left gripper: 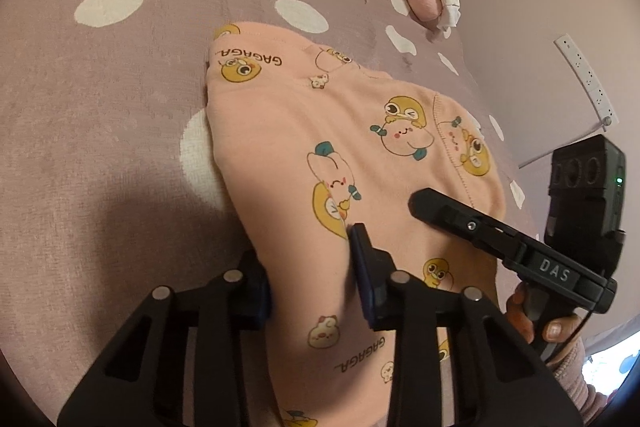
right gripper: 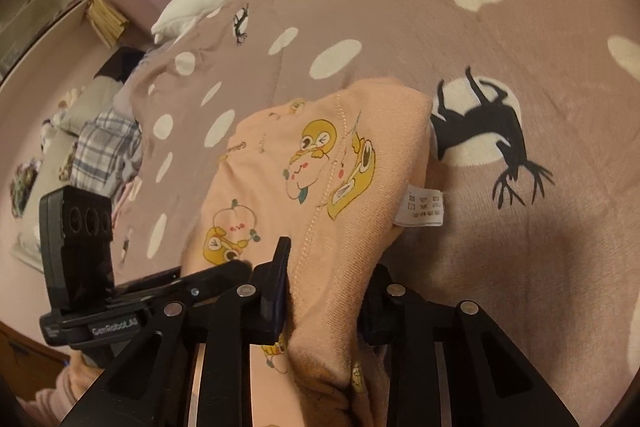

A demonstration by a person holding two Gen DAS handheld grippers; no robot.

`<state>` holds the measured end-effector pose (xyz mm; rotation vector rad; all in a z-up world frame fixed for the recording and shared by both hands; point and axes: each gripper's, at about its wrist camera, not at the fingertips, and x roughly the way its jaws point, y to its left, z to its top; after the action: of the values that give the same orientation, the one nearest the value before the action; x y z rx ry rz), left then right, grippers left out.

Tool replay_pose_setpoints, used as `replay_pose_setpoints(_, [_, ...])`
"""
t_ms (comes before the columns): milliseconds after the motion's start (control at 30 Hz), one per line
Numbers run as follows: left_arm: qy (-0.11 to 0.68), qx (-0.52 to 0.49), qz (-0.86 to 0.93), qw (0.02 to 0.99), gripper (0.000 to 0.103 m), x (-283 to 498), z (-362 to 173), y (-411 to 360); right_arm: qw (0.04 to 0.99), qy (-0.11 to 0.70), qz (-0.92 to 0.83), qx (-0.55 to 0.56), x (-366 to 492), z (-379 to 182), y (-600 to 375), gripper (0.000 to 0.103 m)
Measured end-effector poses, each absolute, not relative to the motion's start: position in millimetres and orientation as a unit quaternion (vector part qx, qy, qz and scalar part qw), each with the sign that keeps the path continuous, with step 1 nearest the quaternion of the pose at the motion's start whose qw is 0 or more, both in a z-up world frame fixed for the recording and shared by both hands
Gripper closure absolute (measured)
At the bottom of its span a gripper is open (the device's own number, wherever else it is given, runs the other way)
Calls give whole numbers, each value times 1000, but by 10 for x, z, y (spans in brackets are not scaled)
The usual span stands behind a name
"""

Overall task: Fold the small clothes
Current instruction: 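Grasp the shirt bundle edge with the right tool and lift it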

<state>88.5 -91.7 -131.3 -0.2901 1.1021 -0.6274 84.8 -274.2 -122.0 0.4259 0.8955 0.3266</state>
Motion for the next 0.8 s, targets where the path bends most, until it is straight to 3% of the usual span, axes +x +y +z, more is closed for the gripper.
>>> replay_pose_setpoints(800, [482,-112,-294,818,76,613,-1097,-848,892,384,176,161,569,-891,-2466,76])
